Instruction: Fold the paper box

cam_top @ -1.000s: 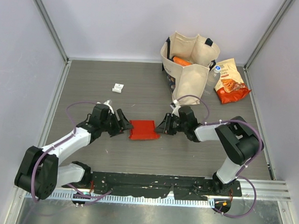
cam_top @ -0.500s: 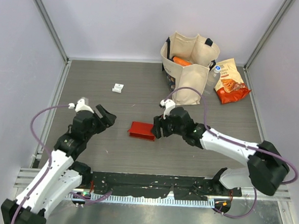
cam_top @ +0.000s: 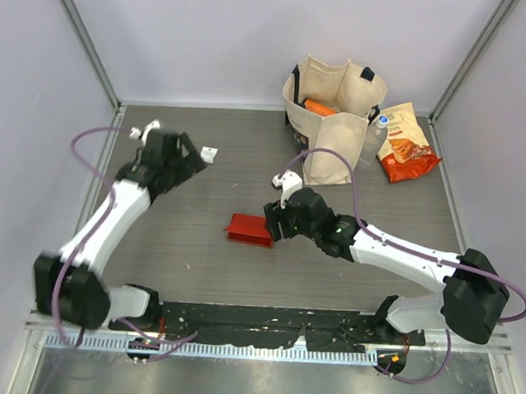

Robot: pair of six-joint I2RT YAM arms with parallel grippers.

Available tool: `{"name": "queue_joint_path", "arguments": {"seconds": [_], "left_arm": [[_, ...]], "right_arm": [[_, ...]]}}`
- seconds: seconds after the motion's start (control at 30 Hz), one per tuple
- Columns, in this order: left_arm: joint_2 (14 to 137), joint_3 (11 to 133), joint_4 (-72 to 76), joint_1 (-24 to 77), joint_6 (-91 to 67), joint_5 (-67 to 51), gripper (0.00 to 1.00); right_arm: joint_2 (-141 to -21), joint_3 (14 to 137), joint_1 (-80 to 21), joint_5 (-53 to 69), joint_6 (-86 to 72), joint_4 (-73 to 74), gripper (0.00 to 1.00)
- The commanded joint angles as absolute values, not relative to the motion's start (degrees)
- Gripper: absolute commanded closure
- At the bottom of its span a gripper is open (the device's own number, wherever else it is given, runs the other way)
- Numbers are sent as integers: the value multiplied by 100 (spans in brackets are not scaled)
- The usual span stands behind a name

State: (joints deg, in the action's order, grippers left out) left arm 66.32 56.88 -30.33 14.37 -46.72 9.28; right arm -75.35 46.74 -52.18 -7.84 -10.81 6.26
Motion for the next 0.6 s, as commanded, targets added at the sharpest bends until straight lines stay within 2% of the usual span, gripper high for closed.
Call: {"name": "queue_joint_path", "arguments": {"seconds": [0.0,0.07,0.17,0.4,0.57], "left_arm": [[8759,7254,-3549,1152,-4561,624,9],[9541,7960,-3910,1073,-4762,982,10],[10528,8560,-3780,704,-5340,669,16],[11213,7797,-1262,89,-6809,-648,22],[11636,7708,-380,62,-7408,-922,24]], "right_arm": [[-7419,5080,-4993,-477,-1643,817,32],[-7252,4932,-4834,-265,-1775,774,33],[-6786,4651,-4676,-88,-1872,703,32],[-5819,4114,-4509,-70,-1846,747,33],[-5678,4025,-4421,-79,-1793,747,33]]}}
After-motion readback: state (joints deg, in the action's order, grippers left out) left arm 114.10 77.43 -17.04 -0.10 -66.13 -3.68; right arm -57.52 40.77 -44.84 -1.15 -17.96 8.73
